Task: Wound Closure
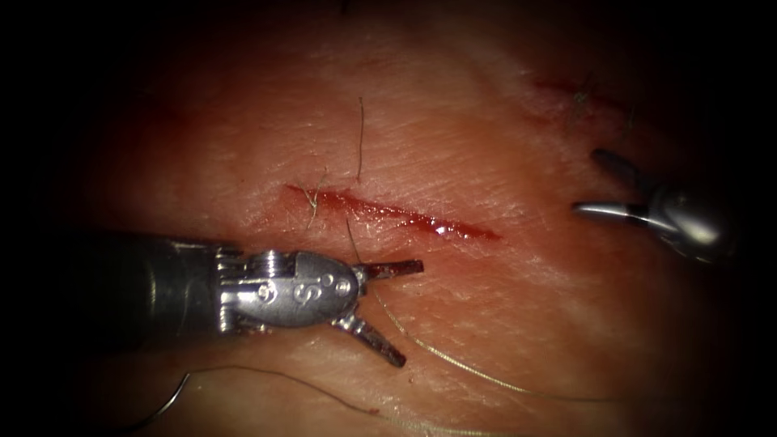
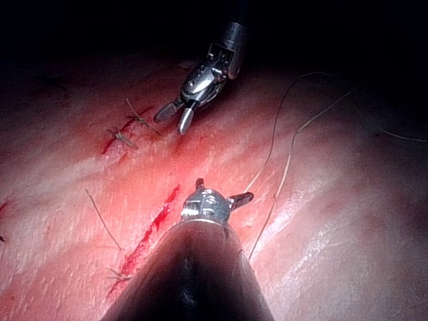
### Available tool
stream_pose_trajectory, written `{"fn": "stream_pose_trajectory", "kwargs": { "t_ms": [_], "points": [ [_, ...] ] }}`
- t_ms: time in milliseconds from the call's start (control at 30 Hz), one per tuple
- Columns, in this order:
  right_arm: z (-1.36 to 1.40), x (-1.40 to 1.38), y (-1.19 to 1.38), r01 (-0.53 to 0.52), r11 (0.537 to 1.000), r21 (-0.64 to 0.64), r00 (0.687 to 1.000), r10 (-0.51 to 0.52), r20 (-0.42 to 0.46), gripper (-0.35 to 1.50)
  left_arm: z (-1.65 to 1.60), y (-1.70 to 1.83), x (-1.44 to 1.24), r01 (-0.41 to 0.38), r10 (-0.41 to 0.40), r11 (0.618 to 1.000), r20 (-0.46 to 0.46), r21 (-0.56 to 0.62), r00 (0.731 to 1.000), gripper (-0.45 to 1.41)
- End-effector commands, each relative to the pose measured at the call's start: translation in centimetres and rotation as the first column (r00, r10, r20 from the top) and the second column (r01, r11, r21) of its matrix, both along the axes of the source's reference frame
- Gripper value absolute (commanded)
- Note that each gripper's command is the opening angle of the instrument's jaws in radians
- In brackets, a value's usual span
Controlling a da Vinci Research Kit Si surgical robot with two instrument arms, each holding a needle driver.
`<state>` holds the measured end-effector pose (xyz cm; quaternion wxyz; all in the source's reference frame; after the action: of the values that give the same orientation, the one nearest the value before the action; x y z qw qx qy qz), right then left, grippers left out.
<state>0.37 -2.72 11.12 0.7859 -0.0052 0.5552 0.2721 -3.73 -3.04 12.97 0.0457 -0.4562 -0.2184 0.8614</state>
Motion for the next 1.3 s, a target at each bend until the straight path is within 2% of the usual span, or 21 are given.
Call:
{"fn": "stream_pose_trajectory", "kwargs": {
  "t_ms": [33, 400, 733, 867, 933, 967, 1000, 1167, 1300],
  "points": [
    [0.08, 0.1, -0.06, 0.006, 1.0, 0.002, 1.0, -0.006, 0.004, 1.34, 0.09, -0.07, -0.11, -0.005, 0.005, 1.0, -0.023, -0.009, 1.0, 0.88],
    [0.15, 0.15, -0.11, 0.014, 1.0, 0.0, 1.0, -0.014, 0.018, 1.32, 0.43, -0.48, -0.6, 0.001, -0.003, 1.0, -0.128, -0.014, 0.992, 0.88],
    [0.16, 0.21, -0.14, 0.017, 1.0, 0.001, 1.0, -0.017, 0.025, 1.31, 0.46, -0.61, -0.99, 0.002, -0.004, 1.0, -0.165, -0.009, 0.986, 0.86],
    [0.17, 0.22, -0.15, 0.019, 1.0, 0.002, 0.999, -0.019, 0.027, 1.31, 0.43, -0.64, -0.99, -0.012, 0.011, 1.0, -0.165, -0.004, 0.986, 0.39],
    [0.17, 0.23, -0.15, 0.02, 1.0, 0.002, 0.999, -0.02, 0.025, 1.31, 0.43, -0.65, -0.98, -0.014, 0.014, 1.0, -0.17, 0.001, 0.985, -0.06],
    [0.17, 0.23, -0.15, 0.02, 1.0, 0.002, 0.999, -0.02, 0.025, 1.31, 0.43, -0.65, -0.97, -0.026, 0.026, 1.0, -0.176, -0.001, 0.984, -0.38],
    [0.16, 0.24, -0.15, 0.02, 1.0, 0.001, 0.999, -0.02, 0.026, 1.31, 0.43, -0.65, -0.96, -0.036, 0.034, 0.999, -0.174, -0.009, 0.984, -0.45],
    [0.13, 0.25, -0.19, 0.03, 1.0, 0.003, 0.999, -0.03, 0.018, 1.26, 0.4, -0.57, -0.83, -0.05, 0.044, 0.998, -0.156, -0.033, 0.987, -0.45],
    [0.09, 0.27, -0.24, 0.065, 0.998, 0.01, 0.998, -0.065, -0.004, 1.09, 0.33, -0.42, -0.57, -0.021, 0.011, 0.997, -0.129, -0.081, 0.992, -0.45]
  ]
}}
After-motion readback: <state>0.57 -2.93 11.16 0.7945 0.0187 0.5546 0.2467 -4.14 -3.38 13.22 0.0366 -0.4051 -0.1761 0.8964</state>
